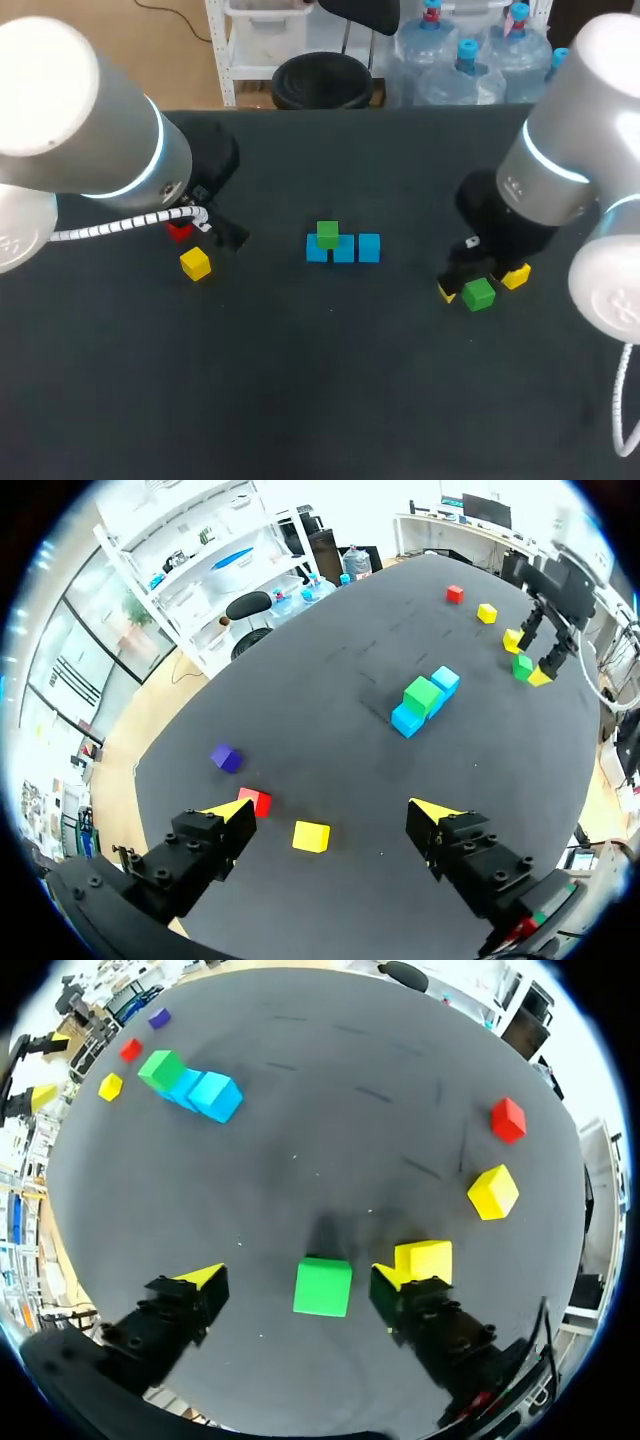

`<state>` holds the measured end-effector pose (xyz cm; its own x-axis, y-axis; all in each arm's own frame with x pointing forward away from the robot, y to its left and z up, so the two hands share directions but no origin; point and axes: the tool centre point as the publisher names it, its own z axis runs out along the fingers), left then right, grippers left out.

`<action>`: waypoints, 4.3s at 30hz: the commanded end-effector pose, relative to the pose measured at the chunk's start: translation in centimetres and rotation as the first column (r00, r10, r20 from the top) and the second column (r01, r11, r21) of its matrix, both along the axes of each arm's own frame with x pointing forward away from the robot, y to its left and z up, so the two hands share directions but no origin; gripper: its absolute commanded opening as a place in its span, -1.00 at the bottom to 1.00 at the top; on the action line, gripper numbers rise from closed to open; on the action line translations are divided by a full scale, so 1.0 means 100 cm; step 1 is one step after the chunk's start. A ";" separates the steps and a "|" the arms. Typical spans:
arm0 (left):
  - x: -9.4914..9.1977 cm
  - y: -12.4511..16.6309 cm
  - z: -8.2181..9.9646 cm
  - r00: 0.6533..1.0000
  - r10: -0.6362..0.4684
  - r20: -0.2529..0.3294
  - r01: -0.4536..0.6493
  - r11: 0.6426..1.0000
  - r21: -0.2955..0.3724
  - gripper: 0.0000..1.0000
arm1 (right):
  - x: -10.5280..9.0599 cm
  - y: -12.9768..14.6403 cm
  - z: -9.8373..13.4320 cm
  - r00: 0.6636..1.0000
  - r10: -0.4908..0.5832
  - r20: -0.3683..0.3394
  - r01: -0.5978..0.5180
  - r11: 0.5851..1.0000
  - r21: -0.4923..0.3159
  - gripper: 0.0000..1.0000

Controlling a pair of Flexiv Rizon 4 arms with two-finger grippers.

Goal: Place the blue cubes, place green cubes on the blue cubes, place the yellow cubes on the green cubes, then place the red cubes on the yellow cubes, and place purple cube on the red cubes.

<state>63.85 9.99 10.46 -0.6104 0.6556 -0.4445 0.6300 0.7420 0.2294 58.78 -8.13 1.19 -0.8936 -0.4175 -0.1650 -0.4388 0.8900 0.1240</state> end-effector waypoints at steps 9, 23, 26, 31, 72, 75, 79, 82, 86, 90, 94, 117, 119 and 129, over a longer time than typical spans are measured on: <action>0.000 0.001 0.000 1.000 -0.002 0.000 0.002 1.000 -0.002 1.00 | 0.005 -0.001 -0.005 0.999 0.050 0.001 -0.050 0.998 -0.033 -0.39; 0.000 0.001 0.000 1.000 -0.002 0.000 0.002 1.000 -0.002 1.00 | 0.004 -0.003 -0.009 0.998 0.061 -0.012 -0.061 0.998 -0.028 -0.82; 0.000 0.001 0.000 1.000 -0.002 0.000 0.002 1.000 -0.002 1.00 | 0.004 -0.003 -0.009 0.998 0.058 -0.014 -0.058 0.998 -0.025 -0.31; 0.000 0.001 0.000 1.000 -0.002 0.000 0.002 1.000 -0.002 1.00 | 0.006 -0.005 -0.009 0.999 0.050 -0.016 -0.050 0.999 -0.016 1.00; 0.000 0.001 0.000 1.000 -0.002 0.000 0.002 1.000 -0.002 1.00 | 0.000 -0.005 -0.011 0.964 0.251 -0.089 -0.259 0.962 -0.092 -1.00; 0.000 0.001 0.000 1.000 -0.002 0.000 0.002 1.000 -0.002 1.00 | -0.001 -0.005 -0.011 0.963 0.253 -0.093 -0.261 0.961 -0.089 -1.00; 0.000 0.001 0.000 1.000 -0.002 0.000 0.002 1.000 -0.002 1.00 | -0.001 -0.006 -0.011 0.962 0.257 -0.093 -0.265 0.960 -0.089 -1.00; 0.000 0.001 0.000 1.000 -0.002 0.000 0.002 1.000 -0.002 1.00 | 0.002 -0.009 -0.006 0.957 0.280 -0.075 -0.285 0.956 -0.065 -1.00; 0.000 0.001 0.000 1.000 -0.002 0.000 0.002 1.000 -0.002 1.00 | 0.011 -0.020 0.006 0.941 0.334 -0.052 -0.336 0.942 -0.019 -1.00; 0.000 0.001 0.000 1.000 -0.002 0.000 0.002 1.000 -0.002 1.00 | 0.011 -0.021 0.024 0.863 0.505 0.007 -0.506 0.863 0.017 -1.00; 0.000 0.001 0.000 1.000 -0.002 0.000 0.002 1.000 -0.002 1.00 | 0.015 -0.018 0.036 0.800 0.599 0.021 -0.599 0.801 -0.018 -1.00; 0.000 0.001 0.000 1.000 -0.002 0.000 0.002 1.000 -0.002 1.00 | 0.072 0.029 0.056 0.586 0.810 0.038 -0.801 0.585 -0.127 -1.00; 0.000 0.001 0.000 1.000 -0.002 0.000 0.002 1.000 -0.002 1.00 | 0.086 0.030 0.058 0.630 0.774 0.062 -0.764 0.632 -0.128 -1.00; 0.000 0.001 0.000 1.000 -0.002 0.000 0.002 1.000 -0.002 1.00 | 0.098 0.057 0.073 0.589 0.804 0.079 -0.801 0.594 -0.078 -1.00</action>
<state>63.85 9.99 10.46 -0.6104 0.6556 -0.4445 0.6299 0.7420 0.2294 68.10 -3.07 8.37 -0.1798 -0.9607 -0.2116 -0.9826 0.1854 -0.0067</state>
